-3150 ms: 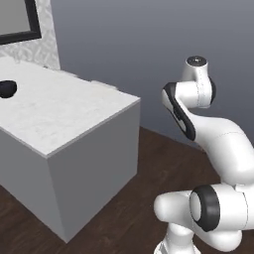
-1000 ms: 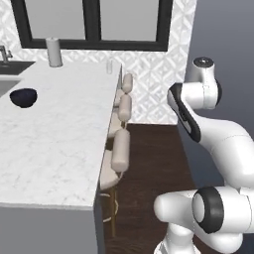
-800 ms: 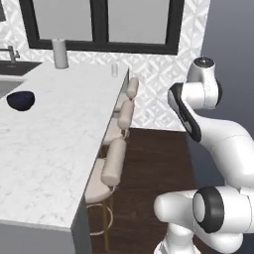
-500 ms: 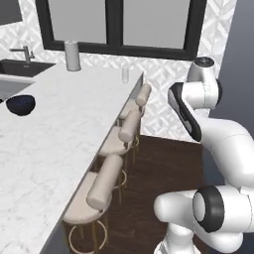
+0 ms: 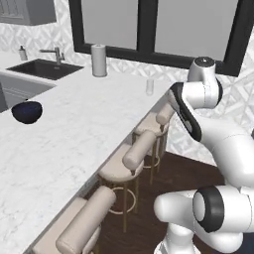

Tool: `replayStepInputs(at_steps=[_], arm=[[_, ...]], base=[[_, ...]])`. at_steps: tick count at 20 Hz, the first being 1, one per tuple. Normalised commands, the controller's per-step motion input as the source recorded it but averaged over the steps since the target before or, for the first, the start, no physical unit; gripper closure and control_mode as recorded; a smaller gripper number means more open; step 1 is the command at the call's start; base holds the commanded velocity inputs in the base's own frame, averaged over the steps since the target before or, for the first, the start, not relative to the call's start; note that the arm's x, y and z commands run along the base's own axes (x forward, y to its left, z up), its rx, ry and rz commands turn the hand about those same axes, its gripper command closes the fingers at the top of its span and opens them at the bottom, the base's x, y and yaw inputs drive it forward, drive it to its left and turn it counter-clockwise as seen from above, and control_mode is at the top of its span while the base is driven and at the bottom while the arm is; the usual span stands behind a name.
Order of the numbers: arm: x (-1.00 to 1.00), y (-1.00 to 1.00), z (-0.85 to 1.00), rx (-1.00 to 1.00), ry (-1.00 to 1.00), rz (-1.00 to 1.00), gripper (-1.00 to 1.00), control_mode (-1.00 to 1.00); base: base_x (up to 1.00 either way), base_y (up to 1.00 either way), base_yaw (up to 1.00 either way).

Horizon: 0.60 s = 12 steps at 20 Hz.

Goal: Take a straw from the drawer in front and place it inside the glass cup on the dining counter.

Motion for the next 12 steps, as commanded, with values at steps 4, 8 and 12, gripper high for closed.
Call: replayStepInputs(at_steps=[4,8,12], arm=[[0.0,0.0,0.0,0.0,0.0,0.0,1.0,1.0],[0.0,0.0,0.0,0.0,0.0,0.0,1.0,1.0],[0.0,0.0,0.0,0.0,0.0,0.0,1.0,1.0]], base=[[0.65,-0.89,0.44],[0.45,-0.94,0.45],[0.25,-0.89,0.49]])
